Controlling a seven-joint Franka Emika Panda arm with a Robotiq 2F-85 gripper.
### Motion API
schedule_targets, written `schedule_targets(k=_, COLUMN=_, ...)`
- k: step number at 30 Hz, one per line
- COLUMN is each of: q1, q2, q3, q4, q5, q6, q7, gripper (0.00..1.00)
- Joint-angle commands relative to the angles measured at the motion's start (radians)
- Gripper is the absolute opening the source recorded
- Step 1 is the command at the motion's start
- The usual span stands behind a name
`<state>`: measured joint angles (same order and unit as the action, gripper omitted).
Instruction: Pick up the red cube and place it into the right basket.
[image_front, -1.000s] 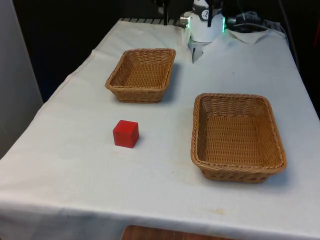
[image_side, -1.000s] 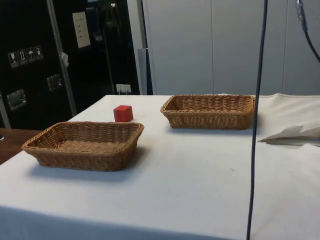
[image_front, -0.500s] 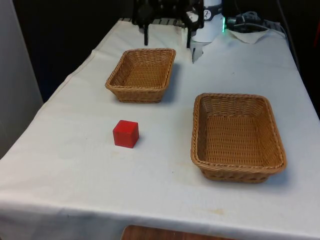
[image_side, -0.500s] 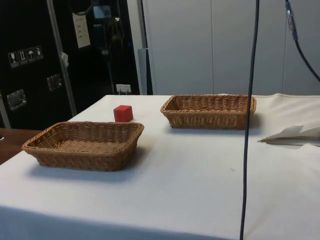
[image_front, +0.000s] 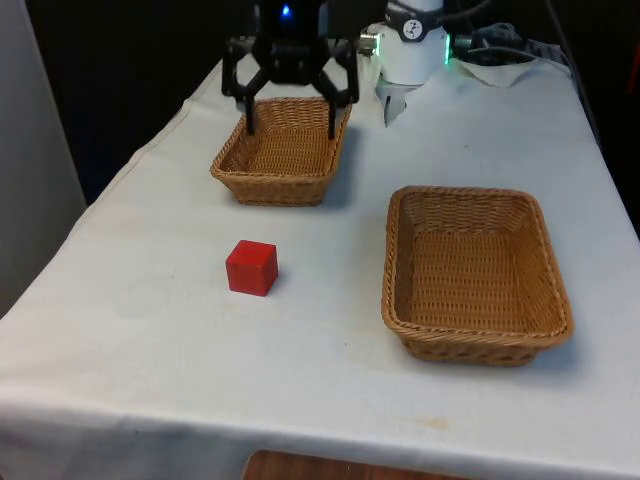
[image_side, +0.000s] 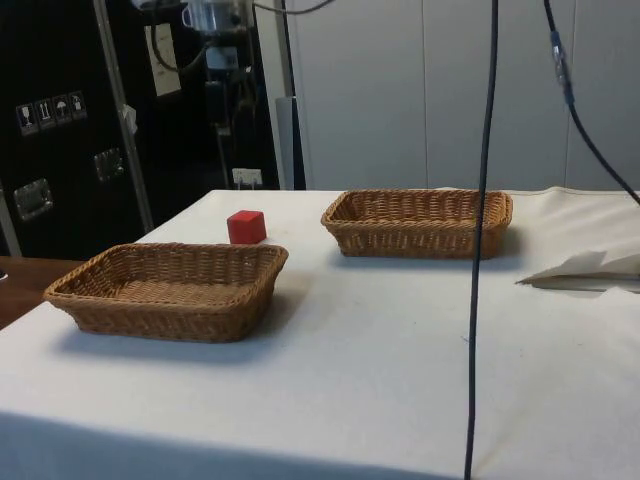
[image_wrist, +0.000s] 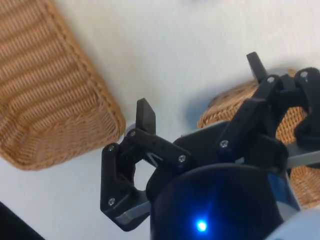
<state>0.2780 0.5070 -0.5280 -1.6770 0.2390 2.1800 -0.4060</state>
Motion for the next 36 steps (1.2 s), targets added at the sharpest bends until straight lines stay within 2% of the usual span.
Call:
schedule_targets(k=1, q1=-0.012, q2=0.014, q3=0.007, q4=0.008, q5=0.016, q6=0.008, q7=-0.015, gripper=1.00)
schedule_targets(k=2, q1=-0.014, q2=0.032, q3=0.000, q4=0.012, q5=0.036, q6=0.020, q7=-0.031, gripper=1.00)
schedule_targets(k=3, q1=-0.004, q2=0.028, q3=-0.010, q4=0.004, q5=0.032, q6=0.022, q7=-0.027, gripper=1.00)
schedule_targets(k=4, q1=-0.015, q2=0.041, q3=-0.003, q4=0.014, q5=0.045, q6=0.025, q7=-0.038, gripper=1.00)
schedule_targets(k=5, q1=-0.016, q2=0.050, q3=-0.005, q4=0.017, q5=0.054, q6=0.031, q7=-0.043, gripper=1.00)
schedule_targets(k=10, q1=-0.015, q2=0.099, q3=-0.013, q4=0.037, q5=0.096, q6=0.055, q7=-0.052, gripper=1.00)
schedule_targets(k=11, q1=-0.009, q2=0.089, q3=-0.018, q4=0.027, q5=0.088, q6=0.053, q7=-0.053, gripper=1.00)
schedule_targets(k=12, q1=-0.014, q2=0.106, q3=-0.013, q4=0.041, q5=0.100, q6=0.057, q7=-0.050, gripper=1.00)
schedule_targets(k=18, q1=-0.016, q2=0.162, q3=-0.014, q4=0.078, q5=0.128, q6=0.071, q7=-0.034, gripper=1.00)
schedule_targets(k=19, q1=-0.011, q2=0.153, q3=-0.019, q4=0.071, q5=0.121, q6=0.065, q7=-0.036, gripper=1.00)
schedule_targets(k=20, q1=-0.016, q2=0.168, q3=-0.015, q4=0.082, q5=0.131, q6=0.072, q7=-0.033, gripper=1.00)
schedule_targets(k=29, q1=-0.011, q2=0.177, q3=-0.021, q4=0.083, q5=0.135, q6=0.080, q7=-0.032, gripper=1.00)
schedule_targets(k=36, q1=-0.016, q2=0.185, q3=-0.018, q4=0.088, q5=0.140, q6=0.083, q7=-0.033, gripper=1.00)
